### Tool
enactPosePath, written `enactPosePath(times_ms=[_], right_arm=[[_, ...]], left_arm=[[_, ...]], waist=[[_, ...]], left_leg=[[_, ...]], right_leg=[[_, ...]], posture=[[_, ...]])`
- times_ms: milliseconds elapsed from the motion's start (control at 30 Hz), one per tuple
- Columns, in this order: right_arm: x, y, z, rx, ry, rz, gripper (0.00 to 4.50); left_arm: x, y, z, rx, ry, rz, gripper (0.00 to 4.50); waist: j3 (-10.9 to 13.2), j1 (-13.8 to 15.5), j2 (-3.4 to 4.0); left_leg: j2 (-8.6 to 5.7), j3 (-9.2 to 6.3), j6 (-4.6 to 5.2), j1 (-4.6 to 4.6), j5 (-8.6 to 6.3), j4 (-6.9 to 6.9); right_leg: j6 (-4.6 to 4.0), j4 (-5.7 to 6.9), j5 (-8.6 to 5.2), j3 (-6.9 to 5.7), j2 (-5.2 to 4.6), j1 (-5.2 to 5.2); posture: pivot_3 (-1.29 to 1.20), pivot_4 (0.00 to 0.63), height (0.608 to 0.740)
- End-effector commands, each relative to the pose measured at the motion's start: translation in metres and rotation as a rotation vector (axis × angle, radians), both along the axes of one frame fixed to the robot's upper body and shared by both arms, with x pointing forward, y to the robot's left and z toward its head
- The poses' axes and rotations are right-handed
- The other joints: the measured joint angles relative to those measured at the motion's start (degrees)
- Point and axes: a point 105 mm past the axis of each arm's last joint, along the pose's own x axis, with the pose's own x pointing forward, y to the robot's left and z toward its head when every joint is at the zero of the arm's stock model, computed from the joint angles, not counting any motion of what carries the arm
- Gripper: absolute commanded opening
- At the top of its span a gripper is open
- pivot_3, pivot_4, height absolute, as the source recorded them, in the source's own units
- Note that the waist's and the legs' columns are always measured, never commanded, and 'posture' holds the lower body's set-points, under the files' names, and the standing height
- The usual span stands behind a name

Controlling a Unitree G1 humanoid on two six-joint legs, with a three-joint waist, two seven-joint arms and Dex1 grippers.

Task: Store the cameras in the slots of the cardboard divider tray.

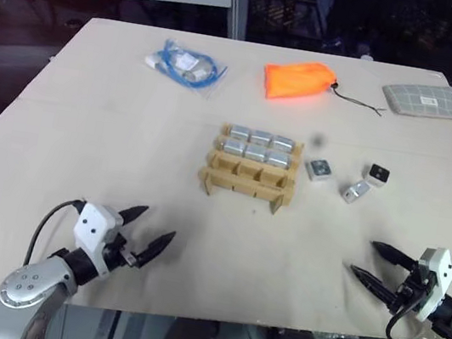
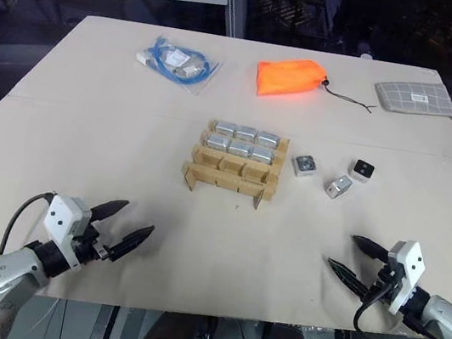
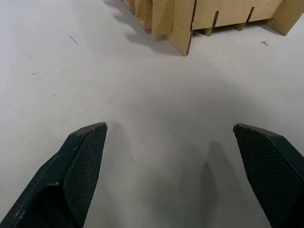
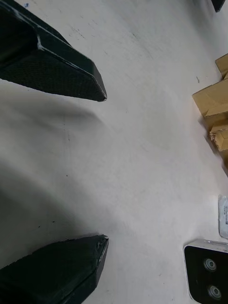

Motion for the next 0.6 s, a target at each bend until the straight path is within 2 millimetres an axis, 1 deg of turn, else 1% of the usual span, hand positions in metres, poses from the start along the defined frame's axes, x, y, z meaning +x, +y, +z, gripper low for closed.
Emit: enactPosePath(times_ms=[33, 133, 600], right_arm=[[0.0028, -0.0037, 0.0108, -0.010, -0.047, -0.001, 4.50], [0.0043, -0.0027, 0.0111, -0.009, -0.056, -0.004, 4.50], [0.0064, -0.0043, 0.0102, -0.008, -0.055, -0.021, 4.50]], left_arm=[[0.0009, -0.0013, 0.0070, -0.002, -0.028, -0.019, 4.43], [0.0014, -0.0032, 0.0096, -0.023, -0.031, -0.036, 4.43], [0.0012, -0.0034, 0.0086, -0.018, -0.024, -0.061, 4.43]], waist=[[0.00, 0.00, 0.00], [0.00, -0.01, 0.00], [0.00, -0.01, 0.00]], left_leg=[[0.00, 0.00, 0.00, 0.00, 0.00, 0.00], [0.00, 0.00, 0.00, 0.00, 0.00, 0.00], [-0.01, 0.00, 0.00, 0.00, 0.00, 0.00]], right_leg=[[0.00, 0.00, 0.00, 0.00, 0.00, 0.00], [0.00, 0.00, 0.00, 0.00, 0.00, 0.00], [0.01, 0.01, 0.00, 0.00, 0.01, 0.00]], posture=[[0.00, 0.150, 0.740], [0.00, 0.150, 0.740], [0.00, 0.150, 0.740]])
